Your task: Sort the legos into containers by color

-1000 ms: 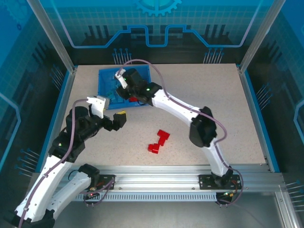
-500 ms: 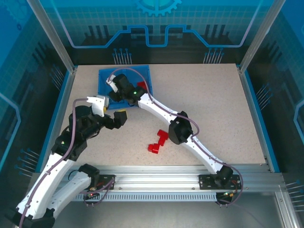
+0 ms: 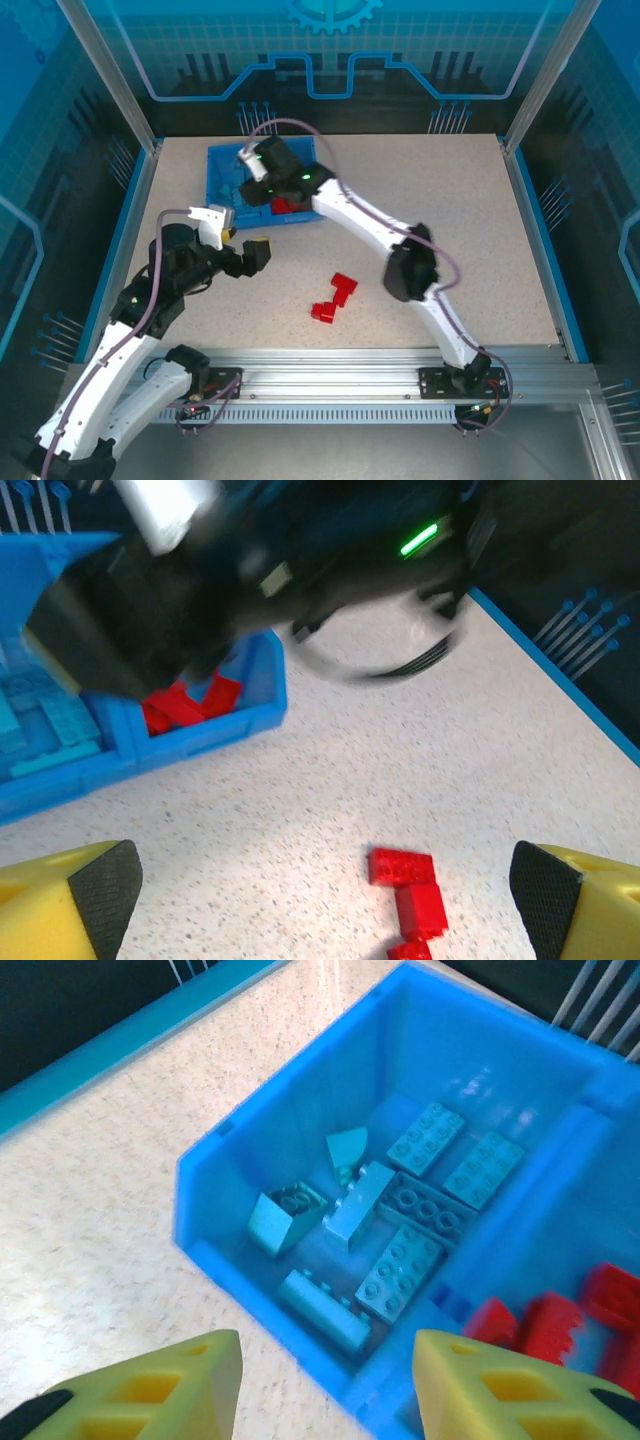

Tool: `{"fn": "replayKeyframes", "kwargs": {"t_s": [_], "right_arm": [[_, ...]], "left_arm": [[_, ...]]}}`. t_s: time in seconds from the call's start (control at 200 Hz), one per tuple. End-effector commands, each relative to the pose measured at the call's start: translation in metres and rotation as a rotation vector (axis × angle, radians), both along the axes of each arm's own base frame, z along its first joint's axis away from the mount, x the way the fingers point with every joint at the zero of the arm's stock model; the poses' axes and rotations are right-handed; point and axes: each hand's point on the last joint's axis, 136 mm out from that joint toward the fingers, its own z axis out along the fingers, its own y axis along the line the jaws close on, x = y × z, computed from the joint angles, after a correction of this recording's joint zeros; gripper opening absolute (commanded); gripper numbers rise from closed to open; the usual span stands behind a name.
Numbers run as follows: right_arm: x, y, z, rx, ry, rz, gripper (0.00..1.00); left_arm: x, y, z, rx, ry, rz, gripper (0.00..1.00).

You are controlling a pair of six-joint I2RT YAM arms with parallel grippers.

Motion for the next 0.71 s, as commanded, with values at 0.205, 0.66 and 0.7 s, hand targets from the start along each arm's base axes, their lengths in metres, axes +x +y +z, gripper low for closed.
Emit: {"fn": "replayKeyframes", "kwargs": {"t_s": [0.205, 0.66, 0.7], "right_arm": [[-0.086, -0.202, 0.046, 0.150, 0.125, -0.275, 0.64], [-0.174, -0.366, -0.022, 0.197, 0.330, -0.777, 1.00], [-0.175, -0.368, -0.022, 0.190, 0.329, -0.778, 1.00]], "left_arm": [[0.000, -0.084, -0.049, 0.077, 0.186, -0.268, 0.99], [0.030, -0.189, -0.206, 0.534, 0.518, -0.269, 0.99], [0.033, -0.191, -0.214, 0.551, 0.532, -0.256, 0.99]]}}
